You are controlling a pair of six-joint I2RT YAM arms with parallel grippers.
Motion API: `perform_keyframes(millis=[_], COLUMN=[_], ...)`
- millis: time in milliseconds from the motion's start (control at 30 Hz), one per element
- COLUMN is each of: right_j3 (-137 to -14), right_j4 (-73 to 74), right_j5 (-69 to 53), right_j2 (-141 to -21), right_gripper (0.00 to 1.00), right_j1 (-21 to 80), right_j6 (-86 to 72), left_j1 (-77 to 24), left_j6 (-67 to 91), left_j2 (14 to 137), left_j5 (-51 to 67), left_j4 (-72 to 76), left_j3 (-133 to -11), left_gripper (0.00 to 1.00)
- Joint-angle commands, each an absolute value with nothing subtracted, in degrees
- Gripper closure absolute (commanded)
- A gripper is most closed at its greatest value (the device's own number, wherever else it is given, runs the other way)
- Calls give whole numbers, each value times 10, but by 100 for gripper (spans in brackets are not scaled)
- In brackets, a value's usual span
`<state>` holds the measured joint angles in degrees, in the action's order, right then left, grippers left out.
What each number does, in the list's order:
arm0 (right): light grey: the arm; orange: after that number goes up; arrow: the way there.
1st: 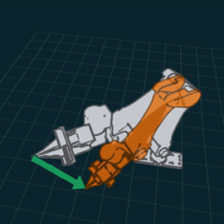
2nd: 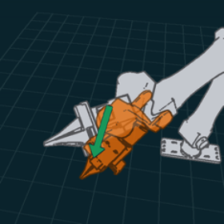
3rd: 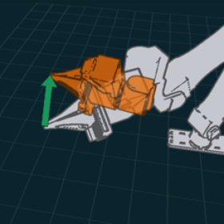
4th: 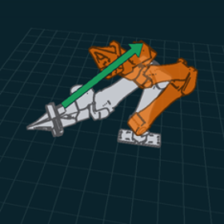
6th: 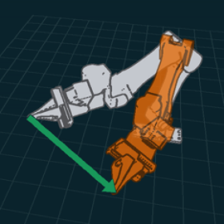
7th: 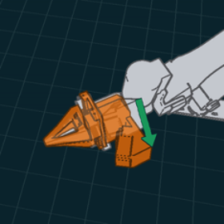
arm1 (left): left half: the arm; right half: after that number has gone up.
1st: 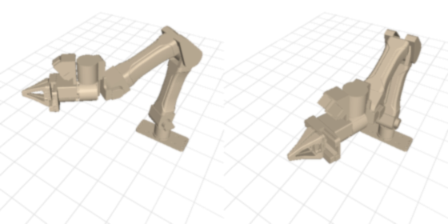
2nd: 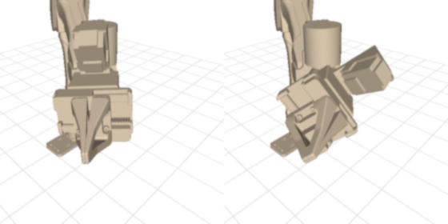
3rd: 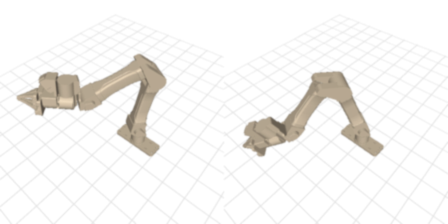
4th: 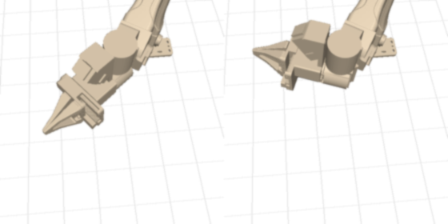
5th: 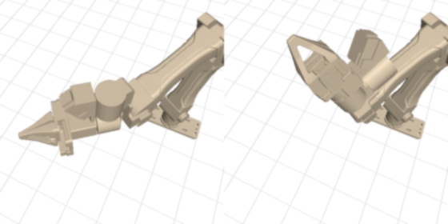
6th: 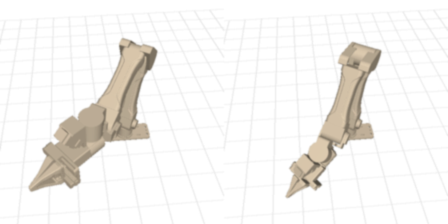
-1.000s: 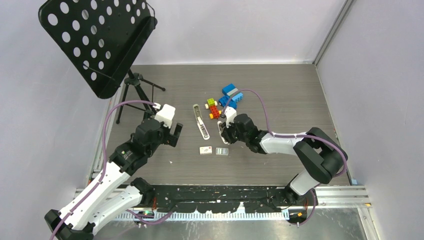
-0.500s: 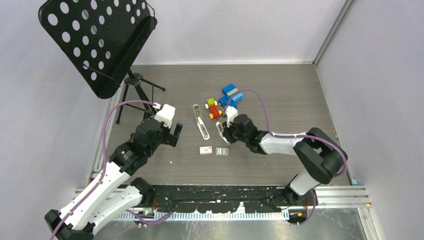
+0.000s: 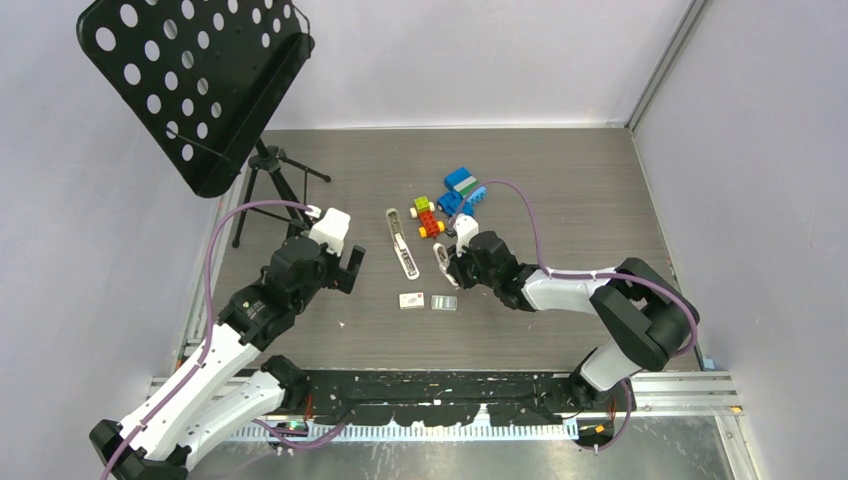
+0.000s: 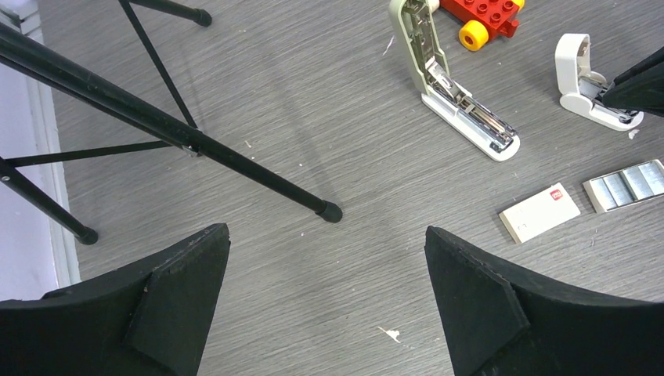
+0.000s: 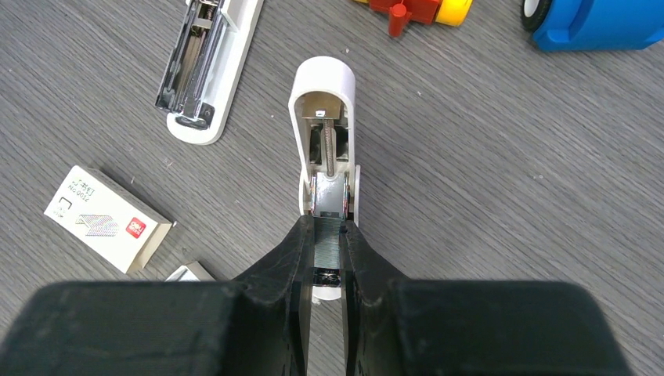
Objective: Load the staples into the stapler
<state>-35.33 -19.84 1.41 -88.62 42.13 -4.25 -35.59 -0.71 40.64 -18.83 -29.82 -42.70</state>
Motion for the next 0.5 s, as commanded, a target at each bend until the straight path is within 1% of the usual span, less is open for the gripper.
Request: perform_keyframes(millis=[0,33,200,467], right_j3=[-359,-360,-365,-374], right_j4=[-215,-213,-207,-194], right_j5=[8,-12,-31,-24], right_j2=[-867,-868,-871,-879], right_gripper=[88,88,88,86], right_j1=[419,419,419,419], right_j6=[-40,-41,-41,-44], left_j1=[-353,-353,-352,-352], left_j6=[-15,-15,-15,-15], left_j2=[404,404,405,406], left_j5=[-178,-178,-177,-174], left_j4=[-277,-277,-277,-277], left_j3=[-431,-431,-431,-431], left_gripper=[2,2,3,3])
